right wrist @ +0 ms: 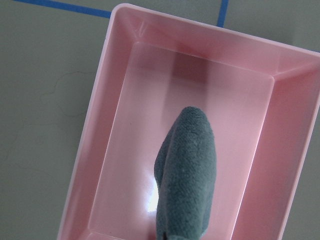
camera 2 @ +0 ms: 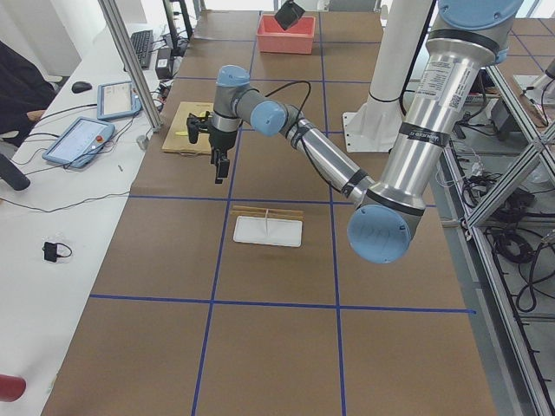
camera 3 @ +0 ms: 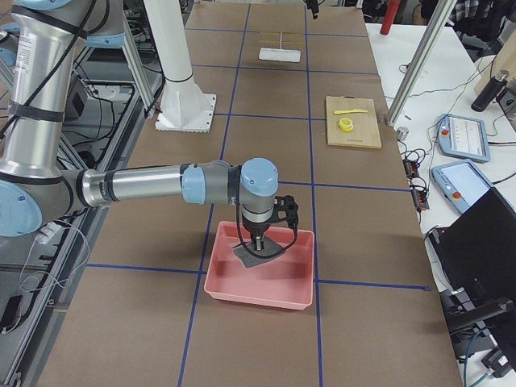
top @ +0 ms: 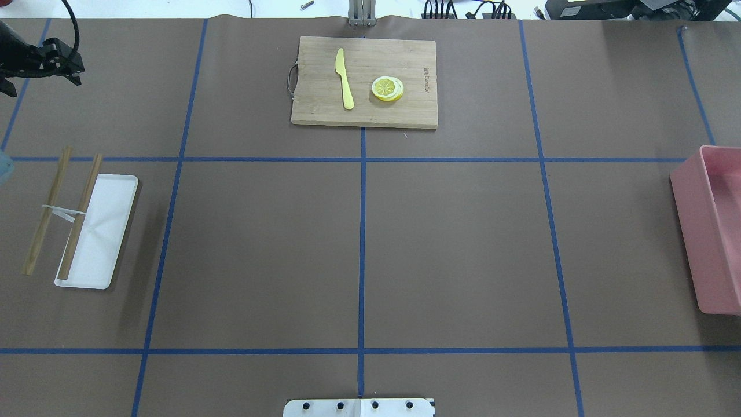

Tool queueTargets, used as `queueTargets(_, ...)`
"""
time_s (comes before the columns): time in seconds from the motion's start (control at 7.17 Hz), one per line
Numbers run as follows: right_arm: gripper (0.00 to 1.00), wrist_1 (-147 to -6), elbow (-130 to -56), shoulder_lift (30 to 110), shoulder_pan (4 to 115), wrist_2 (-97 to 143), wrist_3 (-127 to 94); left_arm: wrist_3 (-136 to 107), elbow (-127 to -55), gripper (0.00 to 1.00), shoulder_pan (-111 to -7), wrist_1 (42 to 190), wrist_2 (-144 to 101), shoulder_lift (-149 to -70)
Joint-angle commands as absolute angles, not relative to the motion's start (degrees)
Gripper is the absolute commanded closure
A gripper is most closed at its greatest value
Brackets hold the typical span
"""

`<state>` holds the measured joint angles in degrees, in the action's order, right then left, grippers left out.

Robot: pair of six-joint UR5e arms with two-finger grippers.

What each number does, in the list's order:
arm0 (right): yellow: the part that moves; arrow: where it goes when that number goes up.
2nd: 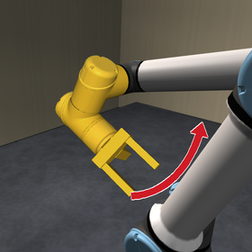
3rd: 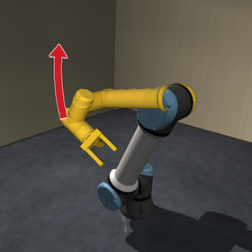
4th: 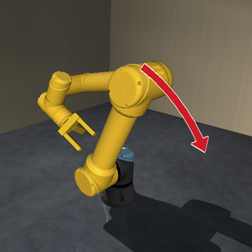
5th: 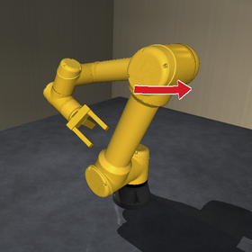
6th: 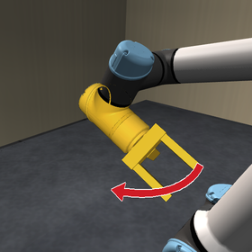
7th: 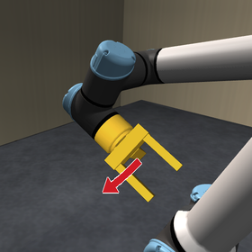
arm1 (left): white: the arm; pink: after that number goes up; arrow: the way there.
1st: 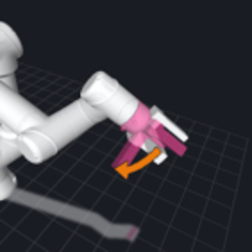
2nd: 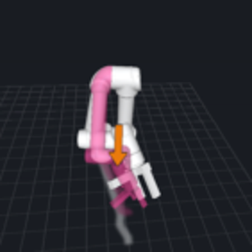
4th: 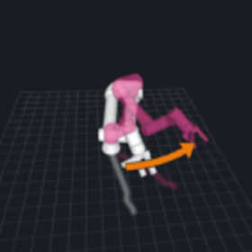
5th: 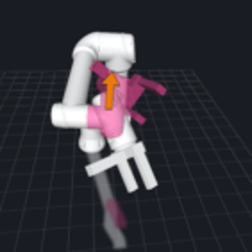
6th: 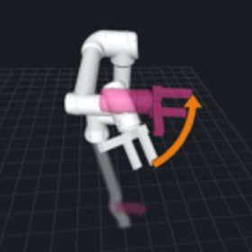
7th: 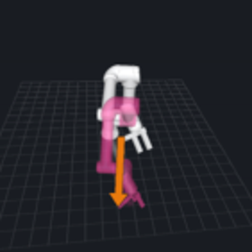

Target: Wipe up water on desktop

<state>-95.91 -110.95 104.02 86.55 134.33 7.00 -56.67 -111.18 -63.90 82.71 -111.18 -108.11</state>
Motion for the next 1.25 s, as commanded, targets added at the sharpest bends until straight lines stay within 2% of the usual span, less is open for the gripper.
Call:
queueTargets(0.0,0.00,-95.2,-108.3,103.7,86.6,134.7,6.5,-56.4,-111.6,0.01,-64.1,82.7,-111.4,-107.9)
queueTargets(0.28,0.00,-92.7,-107.8,103.3,87.4,134.0,7.2,-53.7,-112.2,0.01,-66.0,82.0,-111.4,-107.5)
queueTargets(0.56,0.00,-92.8,-107.1,103.1,87.9,133.9,6.7,-40.3,-112.5,0.01,-71.9,82.0,-114.0,-101.8)
queueTargets(0.84,0.00,-92.9,-104.9,103.0,88.2,134.0,6.2,-23.0,-112.7,0.01,-81.4,85.7,-125.8,-91.9)
queueTargets(1.12,0.00,-93.3,-104.9,102.8,88.2,134.3,4.8,-10.5,-109.1,0.01,-83.9,96.9,-126.2,-80.5)
